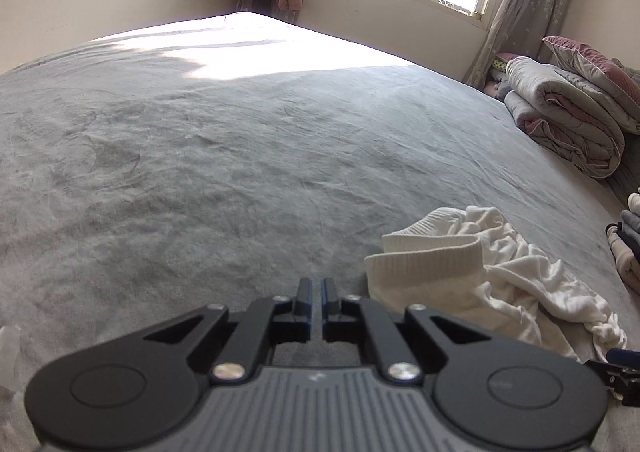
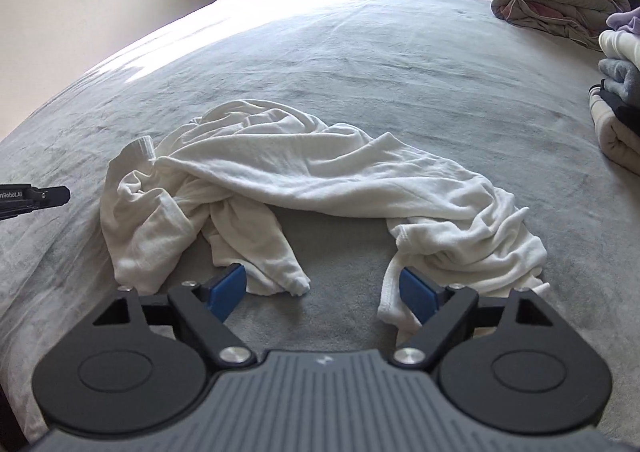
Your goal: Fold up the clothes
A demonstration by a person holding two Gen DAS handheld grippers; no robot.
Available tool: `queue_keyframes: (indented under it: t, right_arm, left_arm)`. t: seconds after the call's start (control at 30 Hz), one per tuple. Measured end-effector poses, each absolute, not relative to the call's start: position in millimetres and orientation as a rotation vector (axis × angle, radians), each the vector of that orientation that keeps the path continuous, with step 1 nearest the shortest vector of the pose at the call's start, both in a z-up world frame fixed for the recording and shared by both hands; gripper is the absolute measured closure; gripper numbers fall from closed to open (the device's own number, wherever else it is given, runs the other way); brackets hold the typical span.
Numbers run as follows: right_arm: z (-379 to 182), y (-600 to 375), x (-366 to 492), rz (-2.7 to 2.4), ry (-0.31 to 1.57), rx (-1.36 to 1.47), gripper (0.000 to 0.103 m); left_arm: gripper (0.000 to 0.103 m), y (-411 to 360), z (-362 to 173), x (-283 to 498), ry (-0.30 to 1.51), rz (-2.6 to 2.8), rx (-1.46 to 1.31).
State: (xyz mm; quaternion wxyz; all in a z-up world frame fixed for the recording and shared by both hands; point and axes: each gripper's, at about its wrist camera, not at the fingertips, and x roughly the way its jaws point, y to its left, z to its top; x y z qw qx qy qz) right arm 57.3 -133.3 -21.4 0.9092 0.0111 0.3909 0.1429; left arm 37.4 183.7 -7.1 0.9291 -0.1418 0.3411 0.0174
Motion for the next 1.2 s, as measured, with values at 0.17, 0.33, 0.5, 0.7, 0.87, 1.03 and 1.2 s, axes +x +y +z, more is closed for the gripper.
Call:
queue_keyframes:
  t: [0.17, 0.33, 0.5, 0.7, 0.87, 1.03, 1.2]
  right_arm:
    - [-27, -125, 56, 0.336, 0.818, 0.048, 0.028]
    - [-32, -119, 57, 0.339, 0.826, 0.028, 0.028]
    - [-34, -119, 55, 0.339, 0.824, 0.019, 0.028]
    - [-35, -122, 52, 0.341, 0.822, 0.024, 0.029]
    - [-36, -119, 51, 0.339, 0.817, -0.001, 0.028]
    - [-36, -117, 50, 0.34, 0.807, -0.018, 0.028]
    - [-36, -116, 51, 0.359, 0.784, -0.004, 0.029]
  left_arm:
    - [0.066, 177, -4, 48, 0.725, -0.058, -0.413]
    - [0.064, 158, 4, 60, 0.749, -0.123, -0.472]
    - [0.063, 131, 8, 78, 0.786, -0.133, -0.496]
    - [0.057, 114, 5, 94, 0.784, -0.033, -0.494]
    - [0.057, 108, 2, 105, 0.772, 0.03, -0.52]
    - [0.061, 98, -3, 111, 0.783, 0.088, -0.495]
    - [0.083, 97, -4, 109, 0.763, 0.12, -0.47]
